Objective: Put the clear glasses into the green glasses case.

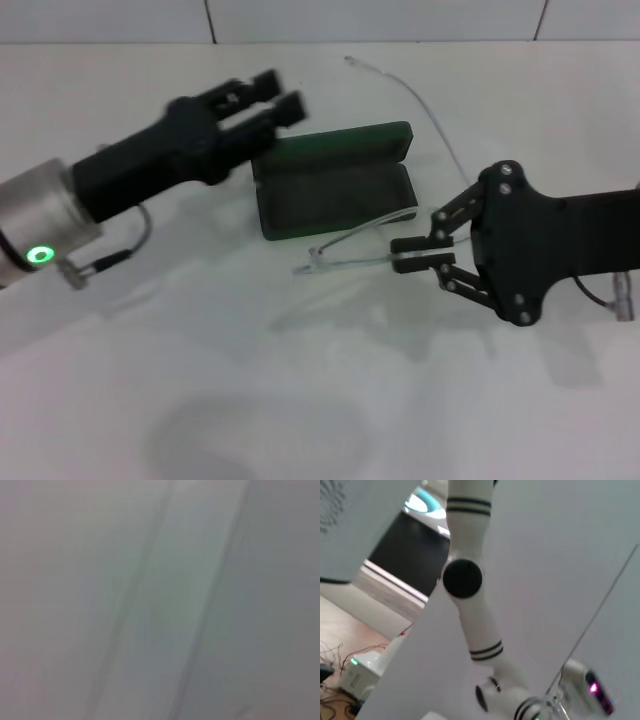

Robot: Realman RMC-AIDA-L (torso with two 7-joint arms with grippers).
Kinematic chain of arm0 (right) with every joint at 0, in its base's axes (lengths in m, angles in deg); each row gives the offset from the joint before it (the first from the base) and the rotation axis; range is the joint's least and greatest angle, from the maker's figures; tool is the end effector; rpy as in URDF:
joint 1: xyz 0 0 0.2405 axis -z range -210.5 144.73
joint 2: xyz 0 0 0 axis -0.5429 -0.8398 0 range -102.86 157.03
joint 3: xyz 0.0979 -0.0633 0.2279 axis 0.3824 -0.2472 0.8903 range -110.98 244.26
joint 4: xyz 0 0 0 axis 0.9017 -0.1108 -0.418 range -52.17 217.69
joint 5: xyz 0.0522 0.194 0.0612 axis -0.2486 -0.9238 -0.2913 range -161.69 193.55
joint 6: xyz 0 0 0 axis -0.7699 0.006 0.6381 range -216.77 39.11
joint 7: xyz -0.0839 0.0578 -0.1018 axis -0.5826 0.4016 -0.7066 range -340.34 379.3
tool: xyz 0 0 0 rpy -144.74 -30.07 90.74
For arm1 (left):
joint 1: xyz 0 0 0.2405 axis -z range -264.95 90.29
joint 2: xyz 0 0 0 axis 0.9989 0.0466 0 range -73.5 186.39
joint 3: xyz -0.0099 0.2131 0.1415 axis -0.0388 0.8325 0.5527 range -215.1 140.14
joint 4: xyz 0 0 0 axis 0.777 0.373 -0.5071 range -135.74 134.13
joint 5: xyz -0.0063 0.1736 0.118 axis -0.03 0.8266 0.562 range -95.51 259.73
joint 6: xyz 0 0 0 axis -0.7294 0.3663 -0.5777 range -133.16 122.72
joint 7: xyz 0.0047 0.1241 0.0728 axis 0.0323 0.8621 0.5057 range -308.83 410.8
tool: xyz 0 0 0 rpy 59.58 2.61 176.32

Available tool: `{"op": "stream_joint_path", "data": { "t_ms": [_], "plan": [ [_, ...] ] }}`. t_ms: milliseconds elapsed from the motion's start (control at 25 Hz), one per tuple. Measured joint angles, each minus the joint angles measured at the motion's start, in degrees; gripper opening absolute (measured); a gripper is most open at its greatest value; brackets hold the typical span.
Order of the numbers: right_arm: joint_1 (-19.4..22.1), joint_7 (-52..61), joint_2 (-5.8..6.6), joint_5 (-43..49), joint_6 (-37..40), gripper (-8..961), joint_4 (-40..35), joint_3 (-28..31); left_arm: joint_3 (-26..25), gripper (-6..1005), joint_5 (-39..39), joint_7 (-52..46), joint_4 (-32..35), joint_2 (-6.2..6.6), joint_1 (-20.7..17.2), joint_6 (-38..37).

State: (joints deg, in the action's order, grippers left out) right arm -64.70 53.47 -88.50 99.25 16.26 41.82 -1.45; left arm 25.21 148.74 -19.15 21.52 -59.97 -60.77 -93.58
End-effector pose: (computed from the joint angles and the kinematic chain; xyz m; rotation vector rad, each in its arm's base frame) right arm 0.1696 0.3026 0.0048 -2.6244 -0.9242 1.1143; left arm -0.2438 0.3229 -0.0019 -2.3863 -0.6900 -1.3152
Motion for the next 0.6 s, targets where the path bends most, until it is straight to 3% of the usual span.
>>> {"op": "stream_joint_path", "data": {
  "t_ms": [160,240,280,400,600],
  "plan": [
    [-0.4,-3.89,-0.33,-4.25,2.09,34,3.04,0.11,-0.32,561,-0.09,1.97,-0.12,0.13,-0.99,4.96],
    [-2.14,-5.75,-0.4,-7.59,2.83,34,6.67,-1.55,-0.31,561,-0.2,4.71,-0.13,-0.71,-1.11,9.03],
    [-3.94,-6.17,-0.43,-8.82,2.93,34,8.86,-2.97,-0.11,561,-0.08,7.64,0.05,-2.01,-0.52,10.09],
    [-9.84,-5.95,-0.44,-9.94,2.81,34,15.03,-6.8,0.3,561,0.0,11.99,0.2,-3.33,0.8,9.84],
    [-16.53,-3.4,-0.57,-10.07,2.1,34,21.89,-11.86,2.44,561,-1.9,16.27,-1.78,-3.86,4.55,8.16]
  ]
}}
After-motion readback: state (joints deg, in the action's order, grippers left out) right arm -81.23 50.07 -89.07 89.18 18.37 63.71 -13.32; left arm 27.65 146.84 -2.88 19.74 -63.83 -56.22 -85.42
